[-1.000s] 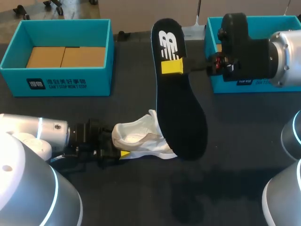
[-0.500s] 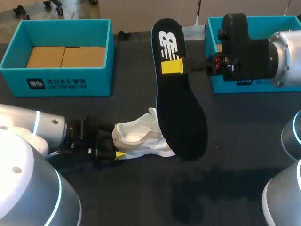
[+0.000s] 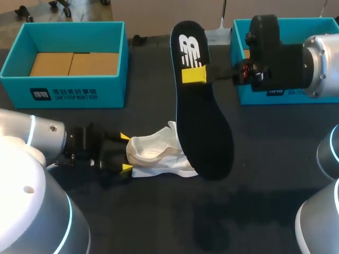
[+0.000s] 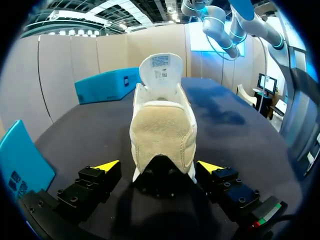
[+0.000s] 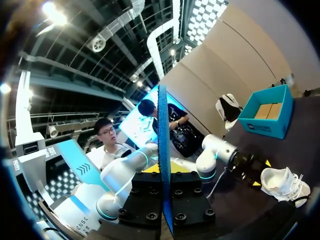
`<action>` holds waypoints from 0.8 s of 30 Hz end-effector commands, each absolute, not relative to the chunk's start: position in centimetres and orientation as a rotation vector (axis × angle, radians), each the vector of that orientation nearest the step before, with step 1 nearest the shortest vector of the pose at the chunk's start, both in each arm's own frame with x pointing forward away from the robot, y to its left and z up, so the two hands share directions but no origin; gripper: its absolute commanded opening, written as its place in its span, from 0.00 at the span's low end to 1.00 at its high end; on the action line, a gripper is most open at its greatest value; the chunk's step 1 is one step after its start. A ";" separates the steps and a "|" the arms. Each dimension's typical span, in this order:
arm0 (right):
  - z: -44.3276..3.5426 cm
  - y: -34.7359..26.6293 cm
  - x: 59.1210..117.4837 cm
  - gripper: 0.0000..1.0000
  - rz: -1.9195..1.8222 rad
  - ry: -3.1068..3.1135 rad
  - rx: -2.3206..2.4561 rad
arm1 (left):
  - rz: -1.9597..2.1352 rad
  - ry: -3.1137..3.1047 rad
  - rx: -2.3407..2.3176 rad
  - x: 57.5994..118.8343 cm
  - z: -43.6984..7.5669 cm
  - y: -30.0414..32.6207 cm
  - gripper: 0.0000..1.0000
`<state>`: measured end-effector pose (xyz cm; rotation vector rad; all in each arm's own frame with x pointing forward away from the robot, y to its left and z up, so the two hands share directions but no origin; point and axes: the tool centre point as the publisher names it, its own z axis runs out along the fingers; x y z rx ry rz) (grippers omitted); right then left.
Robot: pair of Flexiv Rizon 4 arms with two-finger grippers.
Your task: Take the shoe out of the shoebox, open the shoe tongue, remove and reinsert the insole, then place the shoe into the shoebox
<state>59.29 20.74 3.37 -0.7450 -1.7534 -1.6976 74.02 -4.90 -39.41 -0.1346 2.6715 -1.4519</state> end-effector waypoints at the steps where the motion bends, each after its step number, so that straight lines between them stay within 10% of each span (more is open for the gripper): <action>1: 3.3 21.1 59.4 0.00 -1.698 -1.753 -0.746 | -1.527 2.664 -0.079 73.9 -37.1 -3.4 1.00; 24: 3.3 21.1 59.4 0.00 -1.698 -1.753 -0.746 | -1.306 2.783 -0.144 73.0 -34.8 -2.2 1.00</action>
